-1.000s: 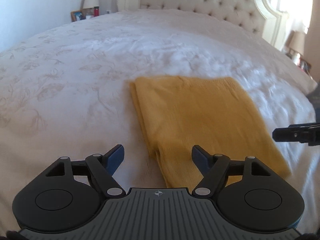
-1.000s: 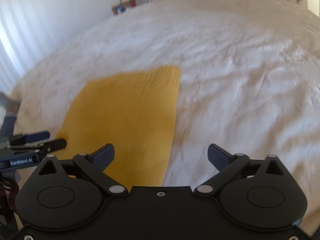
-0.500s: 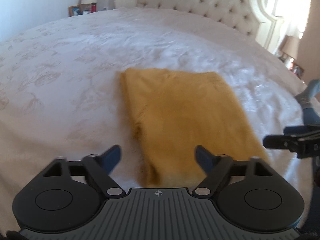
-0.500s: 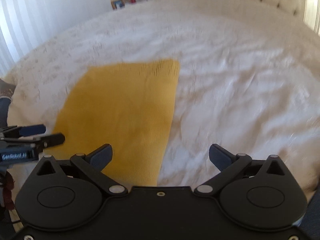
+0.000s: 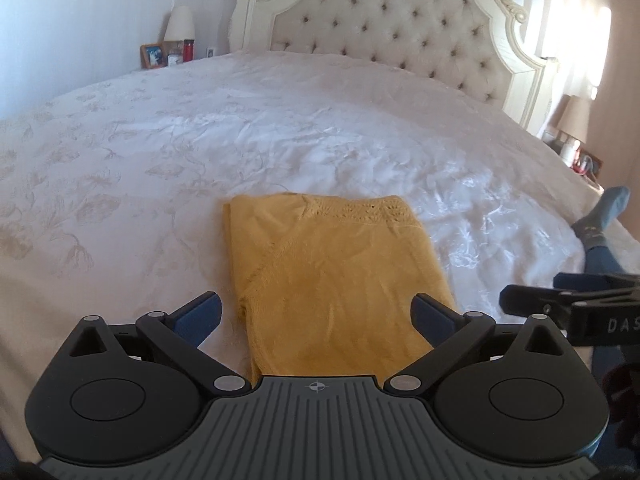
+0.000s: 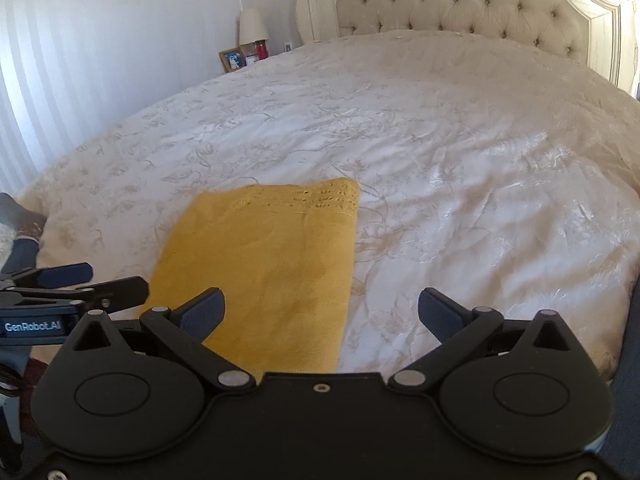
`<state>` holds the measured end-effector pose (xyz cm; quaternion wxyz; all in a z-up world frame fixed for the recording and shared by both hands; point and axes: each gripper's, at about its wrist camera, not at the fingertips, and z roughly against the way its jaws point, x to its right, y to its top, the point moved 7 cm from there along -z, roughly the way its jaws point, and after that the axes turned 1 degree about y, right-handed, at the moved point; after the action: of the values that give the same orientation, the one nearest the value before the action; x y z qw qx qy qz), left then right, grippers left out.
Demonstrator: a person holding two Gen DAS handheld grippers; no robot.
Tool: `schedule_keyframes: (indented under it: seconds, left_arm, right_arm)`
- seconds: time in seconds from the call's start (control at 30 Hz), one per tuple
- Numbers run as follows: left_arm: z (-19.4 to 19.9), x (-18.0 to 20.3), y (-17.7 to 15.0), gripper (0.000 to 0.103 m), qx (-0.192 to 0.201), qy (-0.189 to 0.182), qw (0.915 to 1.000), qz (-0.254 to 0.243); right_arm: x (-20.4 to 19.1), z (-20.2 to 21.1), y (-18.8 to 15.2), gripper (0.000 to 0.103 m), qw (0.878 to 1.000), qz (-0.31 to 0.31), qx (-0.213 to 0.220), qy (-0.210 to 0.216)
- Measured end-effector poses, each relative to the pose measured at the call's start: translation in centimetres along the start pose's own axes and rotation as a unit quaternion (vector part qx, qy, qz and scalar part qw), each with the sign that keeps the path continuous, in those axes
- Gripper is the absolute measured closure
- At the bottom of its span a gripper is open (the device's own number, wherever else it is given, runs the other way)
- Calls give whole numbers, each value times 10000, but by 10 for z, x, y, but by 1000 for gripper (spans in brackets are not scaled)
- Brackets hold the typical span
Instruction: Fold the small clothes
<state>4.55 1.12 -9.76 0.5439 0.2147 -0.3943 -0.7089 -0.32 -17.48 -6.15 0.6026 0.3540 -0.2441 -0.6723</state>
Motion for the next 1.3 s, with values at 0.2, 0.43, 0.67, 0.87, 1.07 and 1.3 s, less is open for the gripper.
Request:
schedule_keyframes:
  seconds: [0.2, 0.43, 0.67, 0.87, 1.07, 1.3]
  left_arm:
    - [7, 6, -4, 0, -151, -92, 9998, 124]
    - [19, 12, -3, 1, -241, 521, 9983, -83]
    - [26, 17, 4, 1, -268, 961, 9950, -85]
    - [23, 18, 5, 1, -588, 1061, 9926, -31]
    - [23, 21, 5, 1, -681, 1352, 9884, -149]
    - [20, 20, -1, 1, -907, 1298, 9873, -108]
  right_arm:
    - [-12, 8, -9, 1, 9997, 75, -109, 182]
    - [-26, 23, -15, 1, 9990, 305, -81, 307]
    - [-23, 41, -4, 1, 9983, 447, 270, -268]
    - [-17, 46, 2, 1, 9943, 471, 356, -886]
    - [-14, 42, 5, 1, 9977, 245, 248, -587]
    - [-9, 37, 1, 1, 9990, -104, -1, -441]
